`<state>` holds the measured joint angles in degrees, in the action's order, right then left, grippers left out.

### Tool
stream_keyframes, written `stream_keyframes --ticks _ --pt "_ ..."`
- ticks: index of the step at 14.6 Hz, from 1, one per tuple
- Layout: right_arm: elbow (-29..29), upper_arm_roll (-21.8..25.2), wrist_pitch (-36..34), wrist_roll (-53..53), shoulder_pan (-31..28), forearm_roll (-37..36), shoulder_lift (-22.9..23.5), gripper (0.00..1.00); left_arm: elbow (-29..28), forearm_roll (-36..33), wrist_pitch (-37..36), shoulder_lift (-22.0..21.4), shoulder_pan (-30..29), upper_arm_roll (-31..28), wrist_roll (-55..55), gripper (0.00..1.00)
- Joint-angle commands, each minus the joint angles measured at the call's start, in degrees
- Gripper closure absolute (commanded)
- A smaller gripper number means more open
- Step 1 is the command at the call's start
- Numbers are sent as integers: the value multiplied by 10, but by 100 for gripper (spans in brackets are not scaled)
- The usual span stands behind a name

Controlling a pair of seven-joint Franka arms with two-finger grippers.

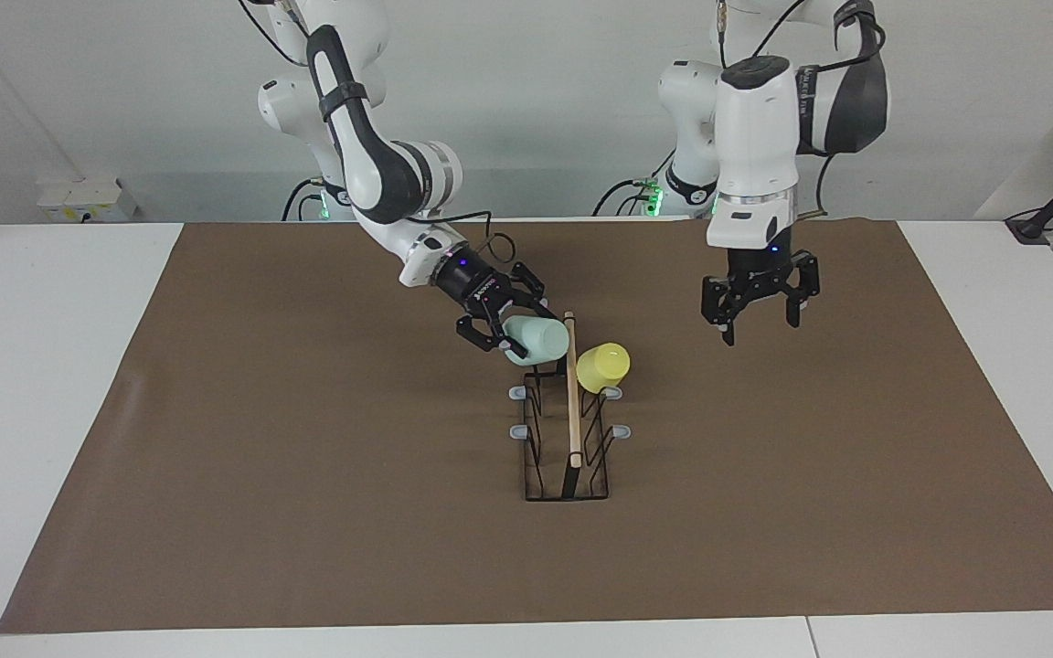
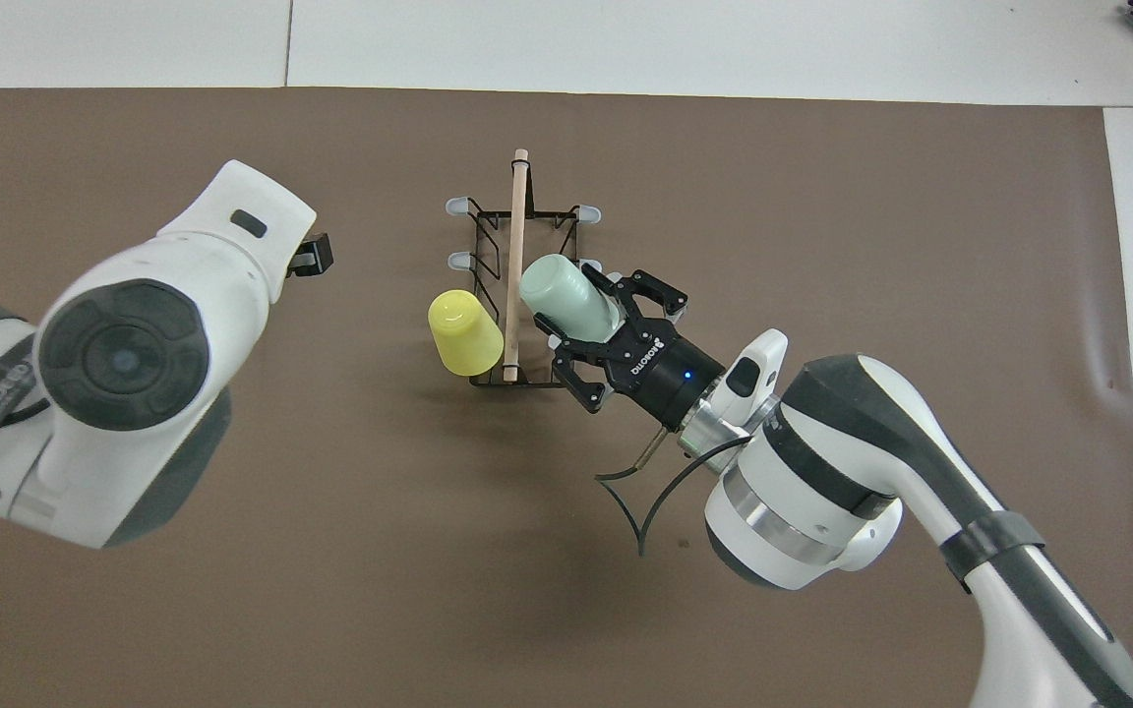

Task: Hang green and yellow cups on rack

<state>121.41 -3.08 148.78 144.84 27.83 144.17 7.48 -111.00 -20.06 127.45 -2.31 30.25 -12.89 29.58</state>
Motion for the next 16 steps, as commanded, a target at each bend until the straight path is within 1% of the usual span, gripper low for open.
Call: stream_keyframes --ticks 1,2,4,7,8,10,12,13,16 --pt "21 -2 -13 36 0 37 -6 89 19 67 -24 -7 -3 -27 -124 0" --pt "29 -2 -16 38 0 37 -8 89 36 97 -53 -7 -7 -33 -175 0" --pt "49 -2 -51 50 -4 37 -8 89 67 149 -107 1 -53 -28 -266 0" --pt "82 -2 -91 69 -8 39 -6 89 114 181 -189 7 -106 -17 -331 0" --pt "92 -2 -119 83 -12 52 3 89 132 186 -214 10 -119 -13 -352 0" --pt "107 -2 -192 114 -22 68 38 88 170 188 -267 20 -147 7 -370 0" --pt "111 -2 -195 126 -23 68 45 88 193 188 -304 20 -201 62 -383 0" --pt "117 -2 -199 132 -23 68 48 88 198 188 -315 19 -219 86 -382 0" --pt "129 -2 -208 137 -25 69 52 87 191 190 -331 7 -230 116 -371 0"
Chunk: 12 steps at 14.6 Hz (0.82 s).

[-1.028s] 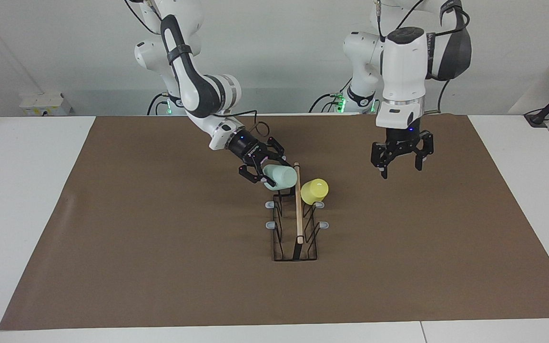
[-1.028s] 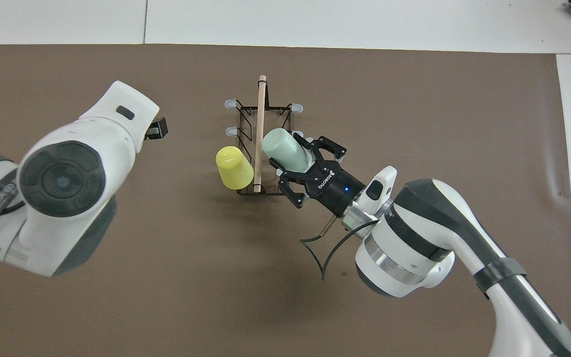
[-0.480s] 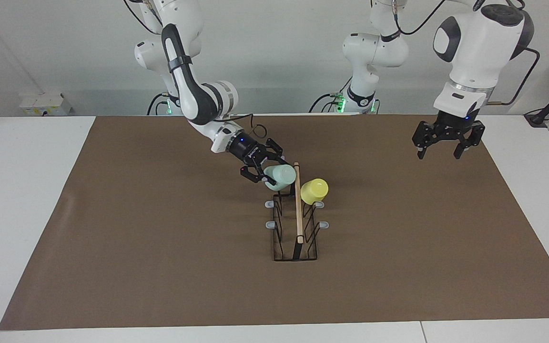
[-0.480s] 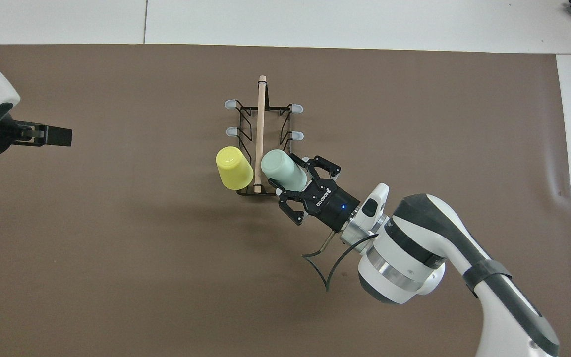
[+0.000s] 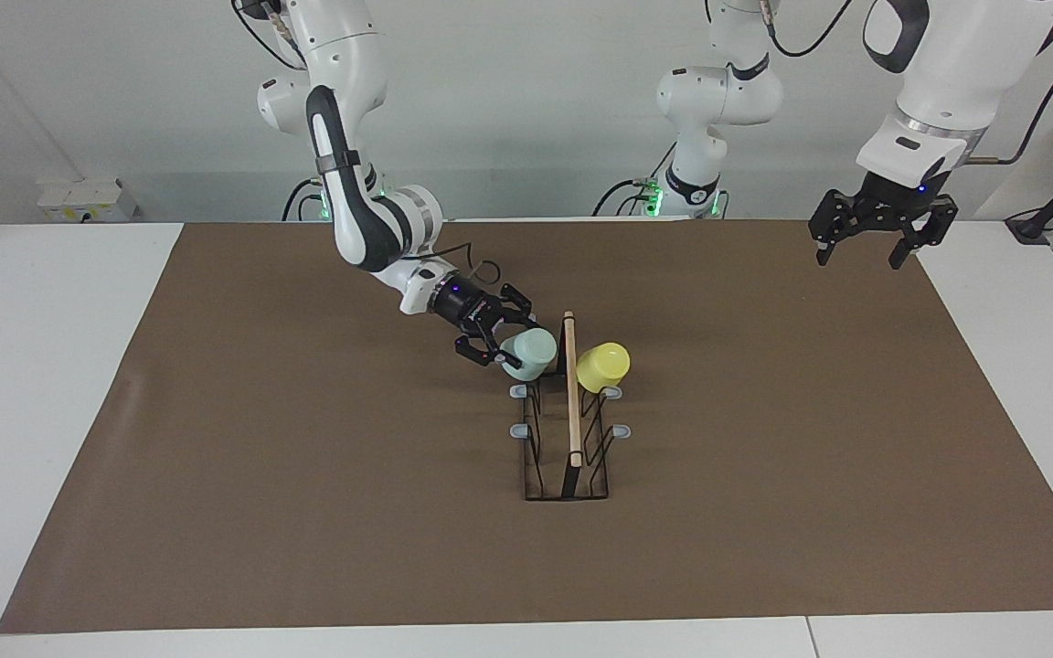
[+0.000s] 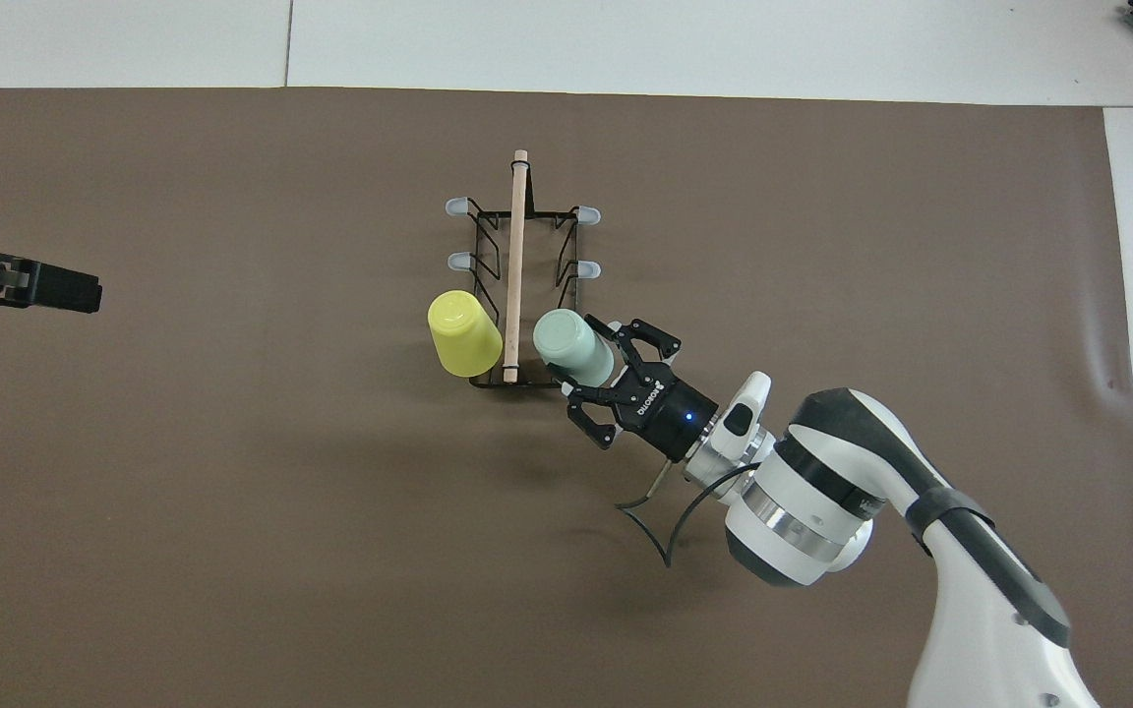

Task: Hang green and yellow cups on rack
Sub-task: 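Lower the green cup onto a rack peg and open the right gripper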

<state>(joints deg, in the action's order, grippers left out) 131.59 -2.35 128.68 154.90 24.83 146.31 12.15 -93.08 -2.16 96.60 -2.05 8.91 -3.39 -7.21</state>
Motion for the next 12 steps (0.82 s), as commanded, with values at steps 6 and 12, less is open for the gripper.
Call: stream_keyframes --ticks 6,12 --pt "29 -9 14 38 0 39 9 0 -5 13 -48 -4 -19 33 25 0" --pt "26 -10 163 -18 30 33 -85 0 -20 44 -45 -13 -17 31 55 0"
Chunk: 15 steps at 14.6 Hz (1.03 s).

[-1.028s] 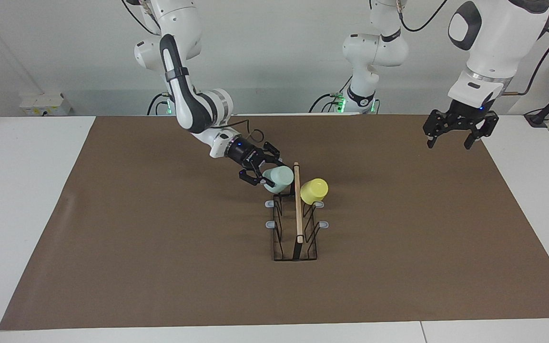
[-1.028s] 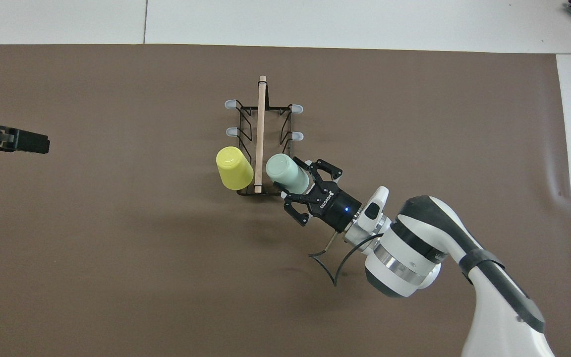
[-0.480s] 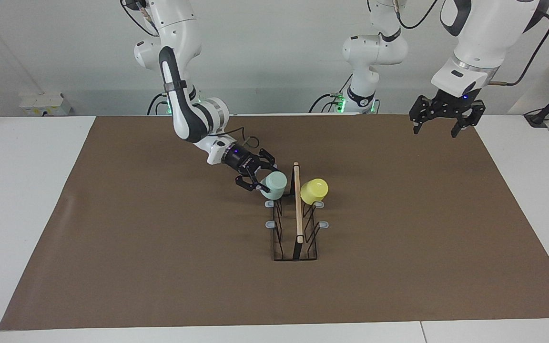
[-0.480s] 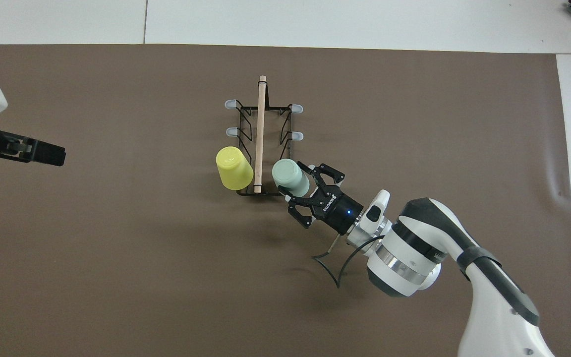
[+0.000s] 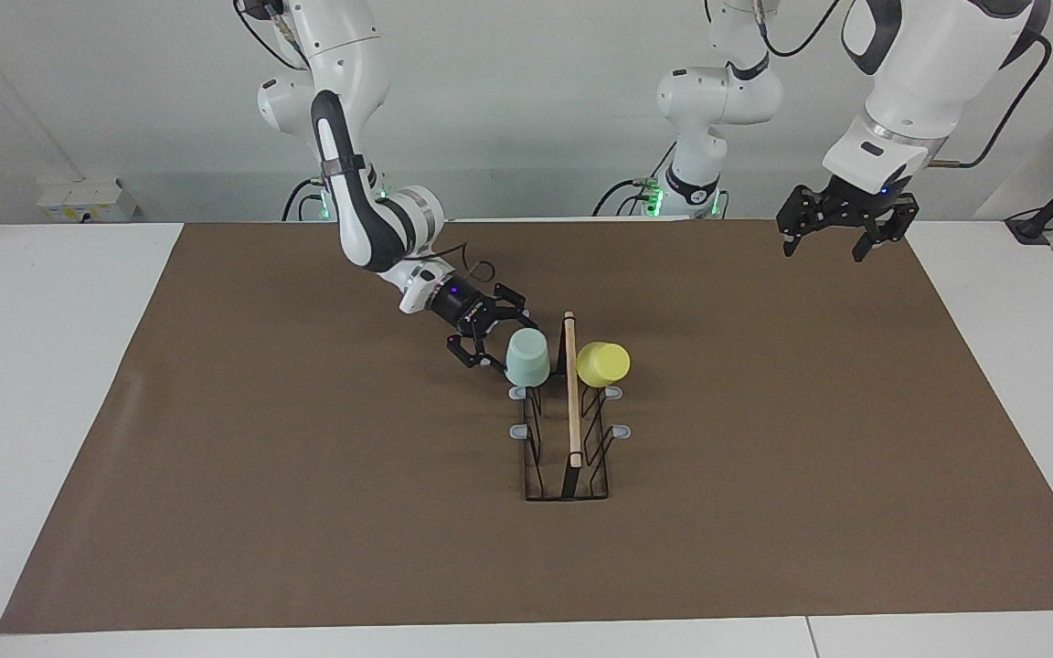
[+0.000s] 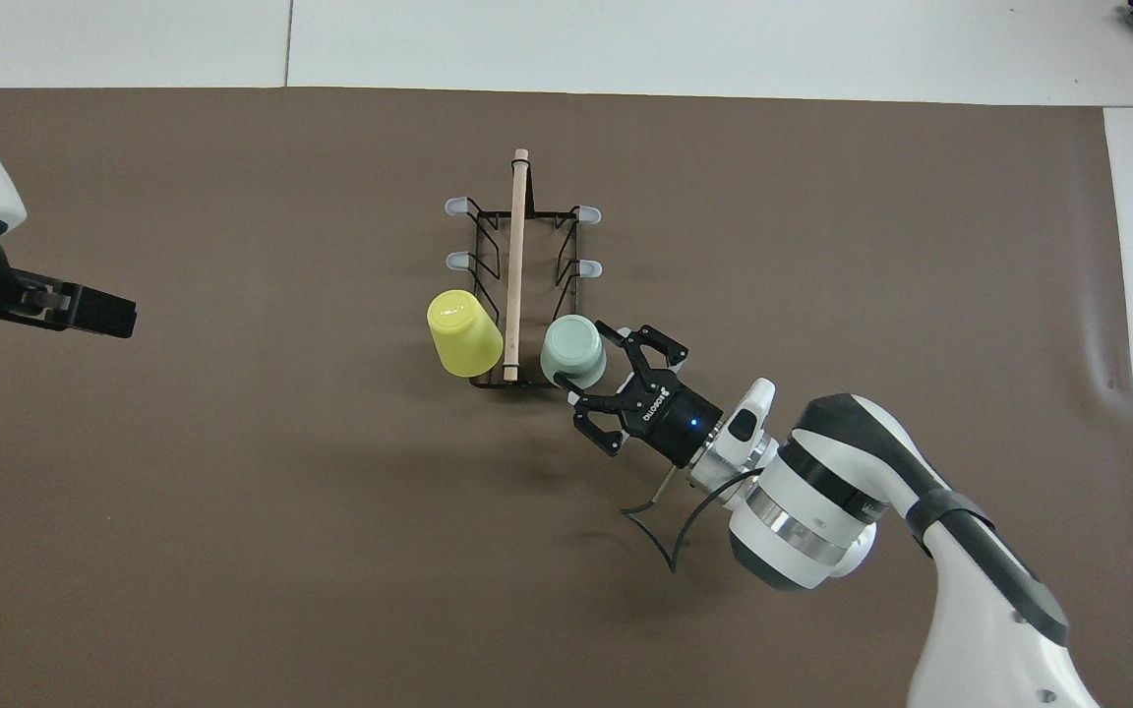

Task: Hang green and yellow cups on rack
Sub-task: 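Lower the green cup onto a rack peg and open the right gripper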

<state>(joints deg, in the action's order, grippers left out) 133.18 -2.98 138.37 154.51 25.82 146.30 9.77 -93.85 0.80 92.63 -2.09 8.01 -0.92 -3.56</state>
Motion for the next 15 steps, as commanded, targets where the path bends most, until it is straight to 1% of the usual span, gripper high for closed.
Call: stream_keyframes --ticks 1,3,5,6,7,8,9,10,11,12,15 --pt "10 -4 84 -26 26 33 -76 0 -12 14 -7 -12 -8 7 20 0" --pt "10 -5 121 -48 38 33 -98 0 -11 14 -6 -13 -8 7 16 0" --pt "5 -5 172 -82 56 33 -122 0 -11 14 -11 -13 -7 7 16 0" --pt "-1 -6 207 -100 67 33 -137 0 -8 13 -14 -12 -5 7 18 0" --pt "-17 -7 258 -113 75 32 -153 0 -7 11 -13 -11 -4 6 17 0" --pt "-36 -7 314 -116 84 31 -162 0 -4 5 -16 -7 -4 5 16 0" --pt "-53 -7 354 -116 92 30 -165 0 9 -4 -26 -4 -4 4 15 0" --pt "-60 -7 373 -116 92 23 -167 0 26 -11 -41 1 -3 6 14 0" --pt "-61 -6 376 -115 89 0 -167 0 41 -10 -54 8 -2 7 14 0" --pt "-63 -5 376 -116 86 -39 -167 0 49 -7 -59 11 -2 7 14 0" --pt "-65 -1 366 -115 72 -156 -162 0 33 -5 -48 3 -3 6 14 0"
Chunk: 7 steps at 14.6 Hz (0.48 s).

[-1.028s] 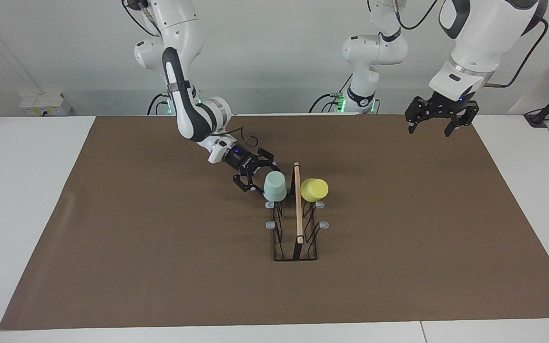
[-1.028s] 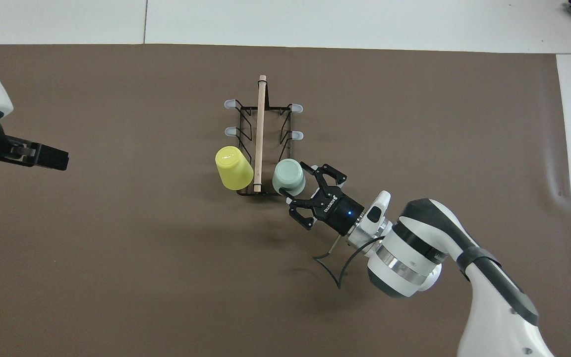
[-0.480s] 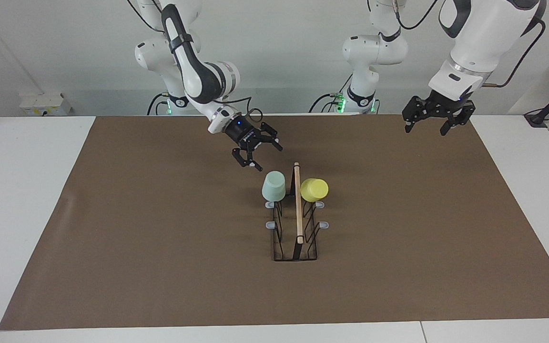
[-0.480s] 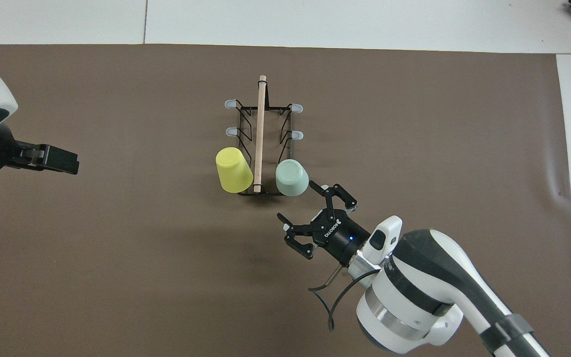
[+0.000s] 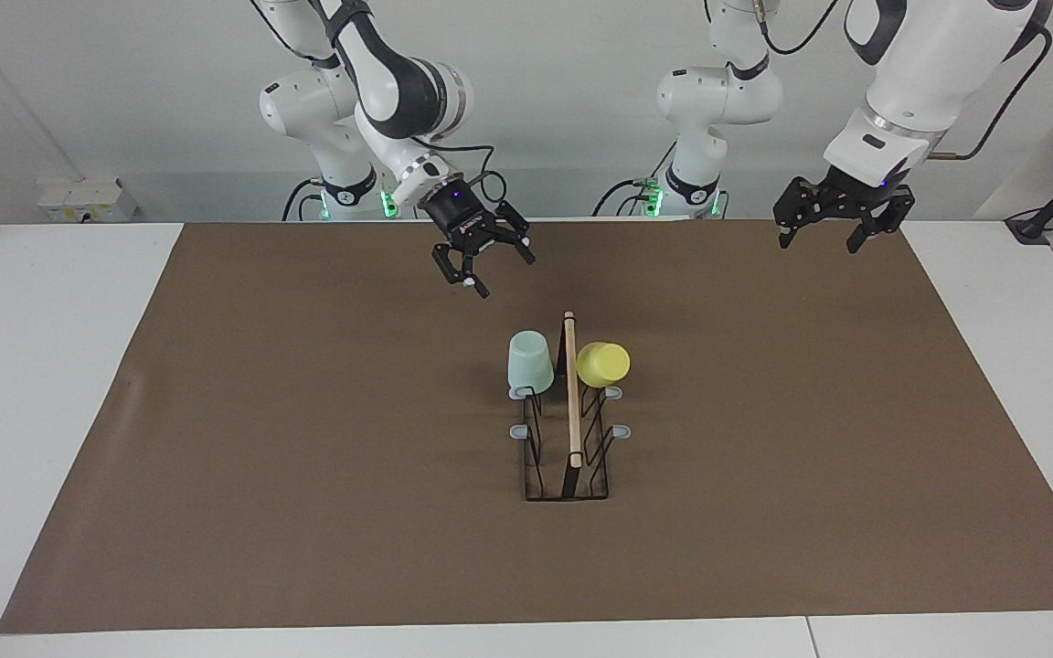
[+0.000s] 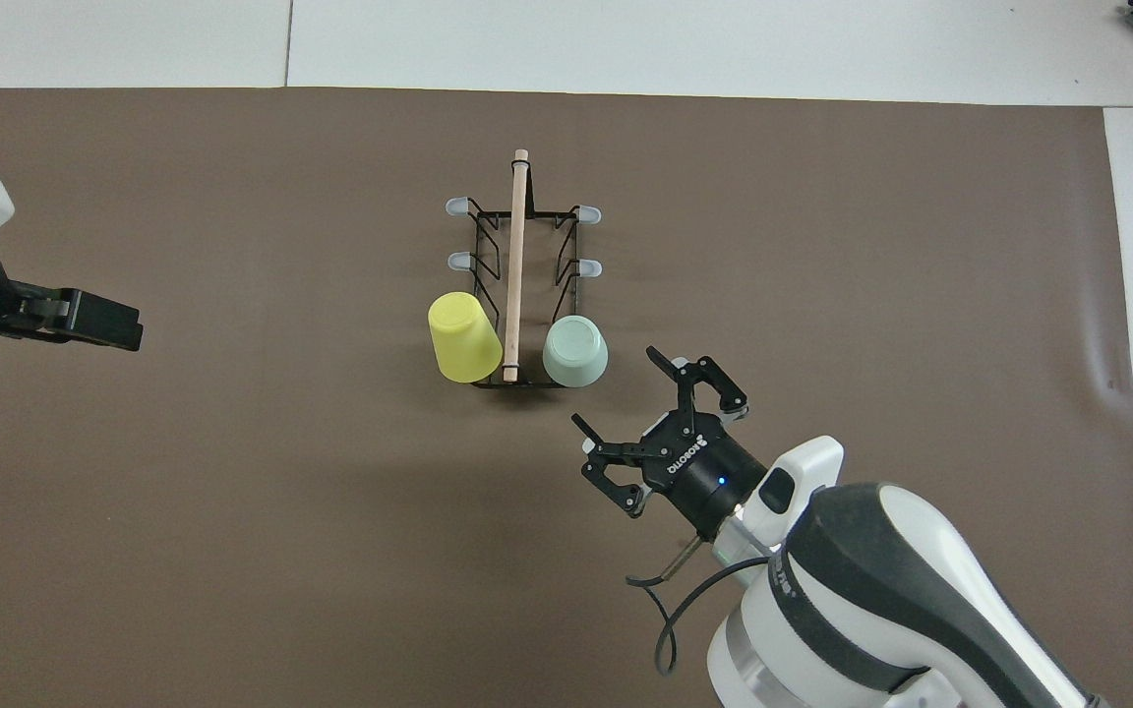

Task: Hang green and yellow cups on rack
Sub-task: 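Lower the green cup onto a rack peg and open the right gripper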

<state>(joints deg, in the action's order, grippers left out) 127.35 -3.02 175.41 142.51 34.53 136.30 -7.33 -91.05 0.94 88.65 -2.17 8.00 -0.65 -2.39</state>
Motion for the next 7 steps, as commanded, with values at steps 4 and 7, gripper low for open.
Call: stream_keyframes --ticks 4,7 --pt "-8 0 -53 5 -67 -247 17 0 -4 -8 -7 -1 -5 2 8 0" --pt "-1 1 -107 5 -111 -383 19 0 -4 -8 -9 -1 -7 2 7 0"
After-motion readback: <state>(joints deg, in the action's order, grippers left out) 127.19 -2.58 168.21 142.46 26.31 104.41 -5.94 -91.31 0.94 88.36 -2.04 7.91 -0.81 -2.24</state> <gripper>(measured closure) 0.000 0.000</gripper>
